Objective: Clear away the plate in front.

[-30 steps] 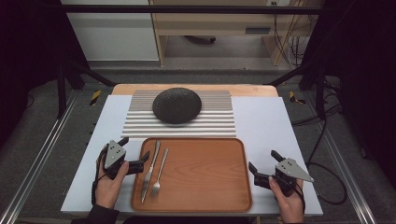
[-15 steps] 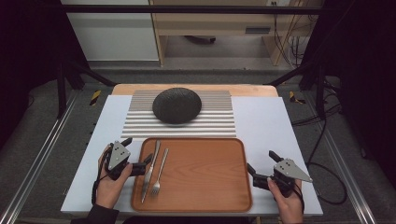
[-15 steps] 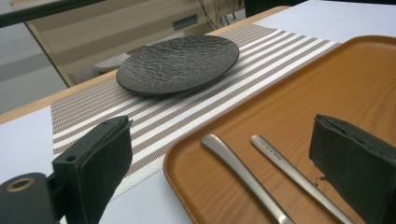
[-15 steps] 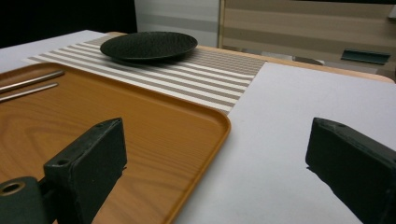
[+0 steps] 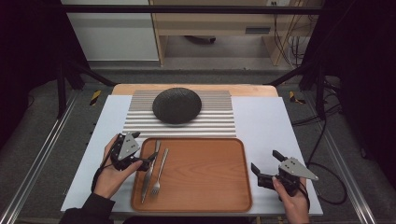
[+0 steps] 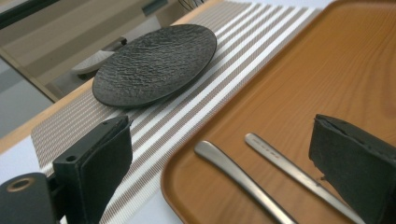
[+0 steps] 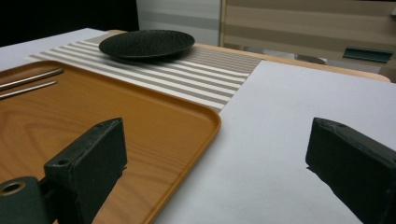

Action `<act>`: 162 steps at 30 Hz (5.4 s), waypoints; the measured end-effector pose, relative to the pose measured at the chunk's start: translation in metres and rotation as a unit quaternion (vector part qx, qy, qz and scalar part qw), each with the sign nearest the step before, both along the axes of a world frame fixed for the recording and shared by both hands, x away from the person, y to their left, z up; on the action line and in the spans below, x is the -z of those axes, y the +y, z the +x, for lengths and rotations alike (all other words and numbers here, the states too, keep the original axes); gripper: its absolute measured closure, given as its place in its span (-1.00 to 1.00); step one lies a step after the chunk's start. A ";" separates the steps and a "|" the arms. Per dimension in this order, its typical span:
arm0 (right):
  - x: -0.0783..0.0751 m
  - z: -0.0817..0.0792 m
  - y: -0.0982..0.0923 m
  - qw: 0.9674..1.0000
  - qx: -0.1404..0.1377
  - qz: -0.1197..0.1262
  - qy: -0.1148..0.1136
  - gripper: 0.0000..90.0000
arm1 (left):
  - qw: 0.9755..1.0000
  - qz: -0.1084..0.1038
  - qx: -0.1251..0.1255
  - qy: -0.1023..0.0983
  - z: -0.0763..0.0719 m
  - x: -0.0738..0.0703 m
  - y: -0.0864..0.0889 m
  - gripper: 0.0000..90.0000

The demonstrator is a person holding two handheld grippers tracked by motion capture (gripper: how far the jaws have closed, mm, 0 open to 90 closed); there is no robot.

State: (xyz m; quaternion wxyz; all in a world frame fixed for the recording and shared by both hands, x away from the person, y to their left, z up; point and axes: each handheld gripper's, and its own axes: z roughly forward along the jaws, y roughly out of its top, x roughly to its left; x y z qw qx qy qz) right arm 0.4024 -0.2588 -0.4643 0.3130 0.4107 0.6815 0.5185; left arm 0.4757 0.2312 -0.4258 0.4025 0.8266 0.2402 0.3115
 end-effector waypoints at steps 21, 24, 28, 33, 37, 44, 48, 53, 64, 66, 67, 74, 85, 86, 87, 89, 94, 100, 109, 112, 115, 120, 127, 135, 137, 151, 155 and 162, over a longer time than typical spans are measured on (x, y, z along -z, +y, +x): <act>0.006 0.001 0.006 1.000 0.000 -0.006 0.004 -0.87 | 0.990 0.129 0.042 -0.033 0.075 -0.029 -0.031 -0.77; 0.008 0.001 0.007 1.000 0.003 -0.006 0.006 -0.87 | 0.988 0.141 0.049 -0.037 0.084 -0.030 -0.034 -0.76; 0.009 0.001 0.008 1.000 0.008 -0.010 0.008 -0.87 | 0.986 0.153 0.056 -0.047 0.093 -0.035 -0.039 -0.74; 0.008 0.000 0.010 1.000 0.004 -0.013 0.006 -0.87 | 0.985 0.156 0.054 -0.058 0.105 -0.040 -0.046 -0.72; 0.008 -0.001 0.011 1.000 0.002 -0.015 0.006 -0.87 | 0.983 0.159 0.051 -0.080 0.113 -0.041 -0.049 -0.69; 0.007 -0.007 0.011 1.000 -0.010 -0.026 0.002 -0.87 | 0.978 0.174 0.044 -0.103 0.129 -0.032 -0.055 -0.67; 0.007 -0.008 0.012 1.000 -0.011 -0.024 0.003 -0.87 | 0.979 0.180 0.029 -0.089 0.138 -0.021 -0.057 -0.69; 0.007 -0.007 0.012 0.999 -0.013 -0.028 0.006 -0.87 | 0.976 0.198 0.029 -0.085 0.146 -0.005 -0.057 -0.66; 0.008 -0.007 0.013 0.999 -0.014 -0.031 0.009 -0.87 | 0.974 0.203 0.021 -0.095 0.152 0.003 -0.047 -0.60; 0.008 -0.007 0.013 0.999 -0.014 -0.031 0.009 -0.87 | 0.972 0.213 0.024 -0.098 0.151 0.005 -0.047 -0.59; 0.008 -0.007 0.013 0.999 -0.013 -0.031 0.009 -0.87 | 0.971 0.217 0.026 -0.099 0.150 0.006 -0.047 -0.59; 0.008 -0.007 0.013 0.999 -0.012 -0.028 0.012 -0.87 | 0.965 0.239 0.035 -0.103 0.145 0.013 -0.049 -0.58; 0.009 -0.007 0.013 0.999 -0.011 -0.030 0.014 -0.87 | 0.957 0.265 0.043 -0.113 0.137 0.021 -0.049 -0.57; 0.009 -0.007 0.013 0.999 -0.010 -0.030 0.014 -0.87 | 0.955 0.269 0.041 -0.115 0.136 0.022 -0.049 -0.57; 0.009 -0.007 0.013 0.999 -0.010 -0.031 0.014 -0.87 | 0.955 0.269 0.041 -0.117 0.135 0.023 -0.049 -0.56; 0.009 -0.007 0.014 0.999 -0.011 -0.031 0.015 -0.87 | 0.955 0.268 0.041 -0.119 0.133 0.025 -0.048 -0.55; 0.010 -0.007 0.015 0.999 -0.011 -0.033 0.015 -0.87 | 0.951 0.281 0.045 -0.124 0.131 0.030 -0.046 -0.54; 0.010 -0.007 0.015 0.999 -0.012 -0.033 0.015 -0.87 | 0.950 0.282 0.048 -0.126 0.129 0.033 -0.047 -0.53; 0.010 -0.007 0.015 0.999 -0.011 -0.033 0.015 -0.87 | 0.946 0.289 0.051 -0.137 0.126 0.035 -0.048 -0.47; 0.010 -0.007 0.015 0.999 -0.010 -0.032 0.015 -0.87 | 0.945 0.292 0.054 -0.138 0.126 0.037 -0.047 -0.46; 0.010 -0.007 0.015 0.999 -0.010 -0.033 0.014 -0.87 | 0.944 0.295 0.054 -0.139 0.125 0.038 -0.047 -0.46; 0.009 -0.007 0.014 0.999 -0.010 -0.031 0.015 -0.87 | 0.942 0.299 0.059 -0.139 0.124 0.040 -0.046 -0.40; 0.009 -0.007 0.014 0.999 -0.010 -0.032 0.015 -0.87 | 0.934 0.316 0.074 -0.150 0.117 0.041 -0.046 -0.26; 0.009 -0.007 0.015 0.999 -0.010 -0.032 0.015 -0.86 | 0.921 0.344 0.093 -0.159 0.115 0.045 -0.048 -0.09; 0.009 -0.007 0.014 0.999 -0.009 -0.032 0.016 -0.86 | 0.920 0.345 0.098 -0.159 0.117 0.045 -0.049 -0.05; 0.009 -0.008 0.012 0.999 -0.008 -0.030 0.015 -0.86 | 0.904 0.379 0.108 -0.163 0.126 0.057 -0.072 0.22; 0.009 -0.008 0.011 0.999 -0.009 -0.029 0.015 -0.86 | 0.904 0.380 0.095 -0.175 0.129 0.062 -0.074 0.32; 0.009 -0.007 0.010 0.999 -0.009 -0.029 0.016 -0.86 | 0.901 0.385 0.087 -0.180 0.133 0.067 -0.074 0.45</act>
